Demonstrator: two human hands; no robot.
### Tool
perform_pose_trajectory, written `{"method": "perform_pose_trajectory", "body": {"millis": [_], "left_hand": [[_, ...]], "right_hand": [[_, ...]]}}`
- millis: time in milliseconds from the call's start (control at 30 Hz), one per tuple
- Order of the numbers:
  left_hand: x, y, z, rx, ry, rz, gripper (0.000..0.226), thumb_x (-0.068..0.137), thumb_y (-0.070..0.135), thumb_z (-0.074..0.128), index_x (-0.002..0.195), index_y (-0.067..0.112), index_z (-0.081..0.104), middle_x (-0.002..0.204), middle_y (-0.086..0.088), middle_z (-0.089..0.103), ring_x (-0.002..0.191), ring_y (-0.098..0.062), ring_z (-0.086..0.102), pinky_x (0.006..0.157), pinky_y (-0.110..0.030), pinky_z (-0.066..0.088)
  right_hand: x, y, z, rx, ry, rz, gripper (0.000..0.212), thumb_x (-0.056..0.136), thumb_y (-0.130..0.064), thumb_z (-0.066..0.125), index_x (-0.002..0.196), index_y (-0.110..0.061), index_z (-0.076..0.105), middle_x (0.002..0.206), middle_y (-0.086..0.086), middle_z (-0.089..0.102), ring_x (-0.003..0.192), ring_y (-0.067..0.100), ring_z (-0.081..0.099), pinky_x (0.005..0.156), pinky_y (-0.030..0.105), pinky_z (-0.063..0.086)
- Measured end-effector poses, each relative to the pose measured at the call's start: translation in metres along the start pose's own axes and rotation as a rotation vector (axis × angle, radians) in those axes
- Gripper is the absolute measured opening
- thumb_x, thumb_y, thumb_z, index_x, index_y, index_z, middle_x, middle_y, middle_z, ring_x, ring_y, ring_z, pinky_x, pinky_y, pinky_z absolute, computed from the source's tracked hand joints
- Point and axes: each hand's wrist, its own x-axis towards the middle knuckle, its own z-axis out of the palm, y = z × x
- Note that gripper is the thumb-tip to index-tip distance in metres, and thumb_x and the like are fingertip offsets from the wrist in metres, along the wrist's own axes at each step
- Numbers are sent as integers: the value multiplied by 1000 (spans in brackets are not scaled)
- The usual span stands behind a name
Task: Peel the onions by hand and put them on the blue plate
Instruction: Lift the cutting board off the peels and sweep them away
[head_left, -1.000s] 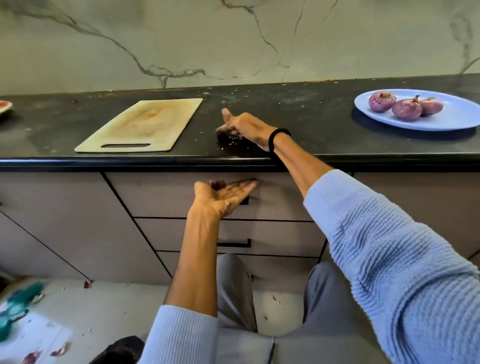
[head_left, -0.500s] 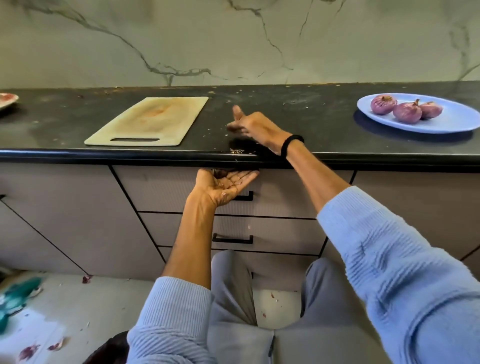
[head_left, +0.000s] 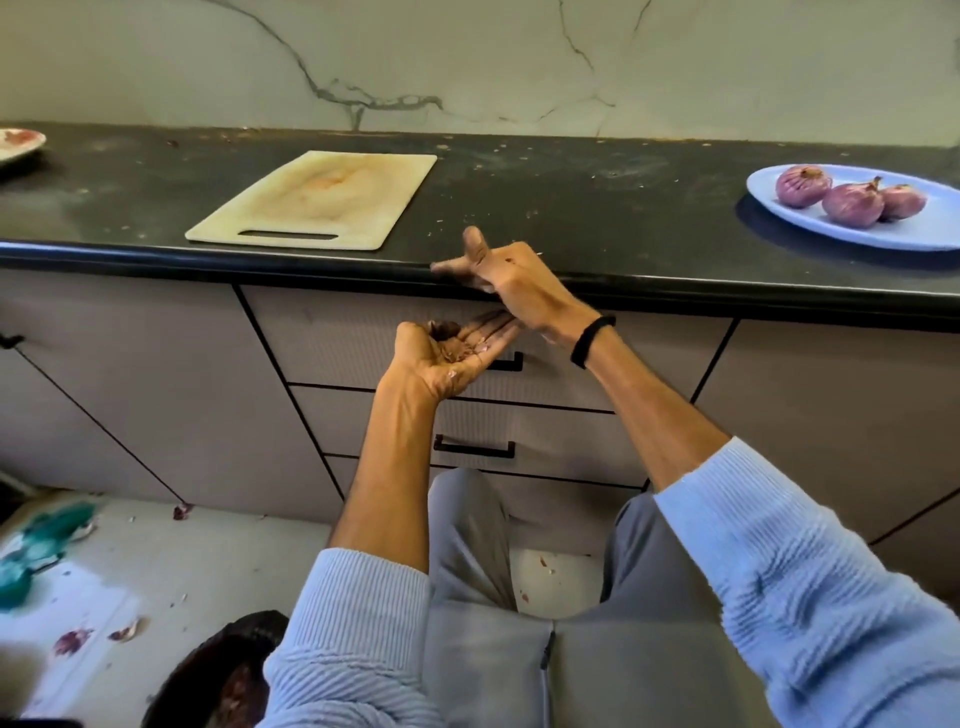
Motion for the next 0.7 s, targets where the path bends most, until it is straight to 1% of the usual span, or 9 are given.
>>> {"method": "perform_pose_trajectory", "body": {"millis": [67,133,233,367,467,533,600,633,700], "left_hand": [[-6,-2,-9,-31,-8,4,56,101,21,22,129,-18,51,126,-40,57,124,-52,53,111,-57,39],[-14,-2,-24,-65,-5,27,54,99,17,23,128,-19,50,127,-41,56,127,-51,51,113,-57,37],[-28,1,-54,-118,50,118,53,94,14,25,129,-17,51,130,-39,56,128,-50,51,113,-58,36],[-54,10,-114,-138,209,326,55,86,10,28,127,-14,54,127,-35,59,123,-48,56,109,-57,41],[-85,18,-178,-158,396,490,52,82,12,31,117,-13,60,122,-35,62,118,-48,59,105,-57,45],[-105,20,-219,-171,539,577,47,86,14,31,112,-10,61,126,-34,61,120,-47,59,106,-55,46],[-128,25,-263,-204,668,636,43,87,17,32,110,-6,61,129,-32,59,121,-46,59,105,-53,47],[-140,25,-287,-216,728,656,42,89,19,32,109,-4,61,128,-31,60,120,-46,59,104,-53,48],[-158,22,-320,-233,826,648,42,92,25,34,103,-1,64,121,-30,65,114,-44,62,102,-52,50]], "right_hand": [[-11,2,9,256,61,-30,60,108,-44,27,123,-3,68,129,12,66,124,15,60,113,31,41],[-16,9,24,451,142,-27,59,107,-42,31,121,1,68,125,17,67,123,19,62,114,36,40],[-27,23,73,608,273,52,59,101,-47,38,116,0,71,121,16,69,121,20,62,113,37,41],[-45,38,168,798,384,224,47,106,-35,43,119,3,67,121,13,69,120,18,63,110,34,44],[-53,48,249,973,342,459,46,107,-32,42,126,5,62,130,17,64,124,19,59,101,23,47],[-57,51,297,1073,271,600,38,107,-28,42,123,1,62,135,20,60,129,24,54,107,27,43],[-64,48,347,1099,190,735,31,107,-20,43,123,0,60,135,21,59,130,28,53,110,31,41],[-70,48,373,1091,146,810,32,106,-18,44,129,1,57,135,21,58,130,29,53,110,31,41],[-81,50,411,1079,67,932,34,104,-16,48,131,3,56,134,21,59,130,30,54,110,33,42]]}}
